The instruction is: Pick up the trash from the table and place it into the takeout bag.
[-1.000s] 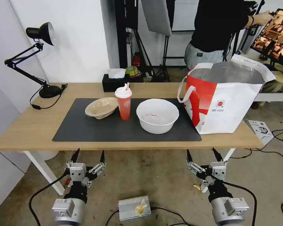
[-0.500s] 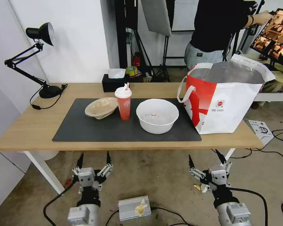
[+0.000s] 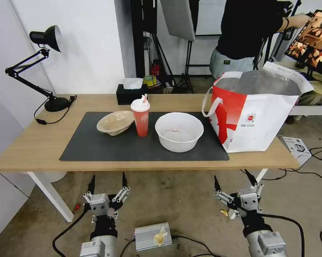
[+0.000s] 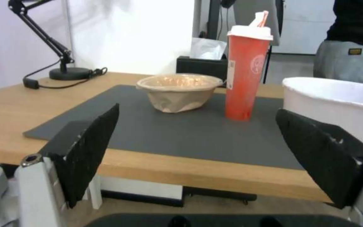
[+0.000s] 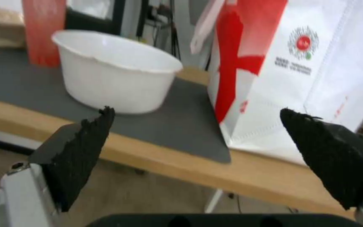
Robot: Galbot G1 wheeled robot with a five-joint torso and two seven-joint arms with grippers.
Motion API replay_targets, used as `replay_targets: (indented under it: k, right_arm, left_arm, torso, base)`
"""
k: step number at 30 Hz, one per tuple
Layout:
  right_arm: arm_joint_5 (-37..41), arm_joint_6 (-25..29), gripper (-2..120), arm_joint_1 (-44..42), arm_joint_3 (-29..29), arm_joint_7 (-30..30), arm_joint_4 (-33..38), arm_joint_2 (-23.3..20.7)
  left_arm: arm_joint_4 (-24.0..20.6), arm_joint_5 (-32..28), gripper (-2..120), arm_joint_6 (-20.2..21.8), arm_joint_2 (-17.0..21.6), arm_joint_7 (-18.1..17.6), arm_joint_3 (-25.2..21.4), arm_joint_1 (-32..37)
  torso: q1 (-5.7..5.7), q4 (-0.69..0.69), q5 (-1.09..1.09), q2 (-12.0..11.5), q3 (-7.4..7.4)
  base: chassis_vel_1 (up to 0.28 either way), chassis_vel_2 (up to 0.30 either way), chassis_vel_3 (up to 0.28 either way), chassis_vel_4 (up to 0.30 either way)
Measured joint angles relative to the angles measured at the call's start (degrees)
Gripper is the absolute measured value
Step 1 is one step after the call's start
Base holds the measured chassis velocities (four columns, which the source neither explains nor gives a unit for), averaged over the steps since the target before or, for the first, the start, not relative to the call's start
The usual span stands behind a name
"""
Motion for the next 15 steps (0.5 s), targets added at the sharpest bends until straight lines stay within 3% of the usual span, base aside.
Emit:
replay_targets:
  k: [15]
  right_arm:
    - [11.05, 2.82, 100, 6.00, 2.93, -5.14, 0.20, -9.36]
  left_arm:
    - [-0.41, -1.29, 100, -0.07, 0.67, 0.42, -1.91, -0.37]
  torso:
    - [0.00, 0.01, 0.01, 0.00, 0.01]
  base:
    - [0.000, 0.000, 0.000, 0.000]
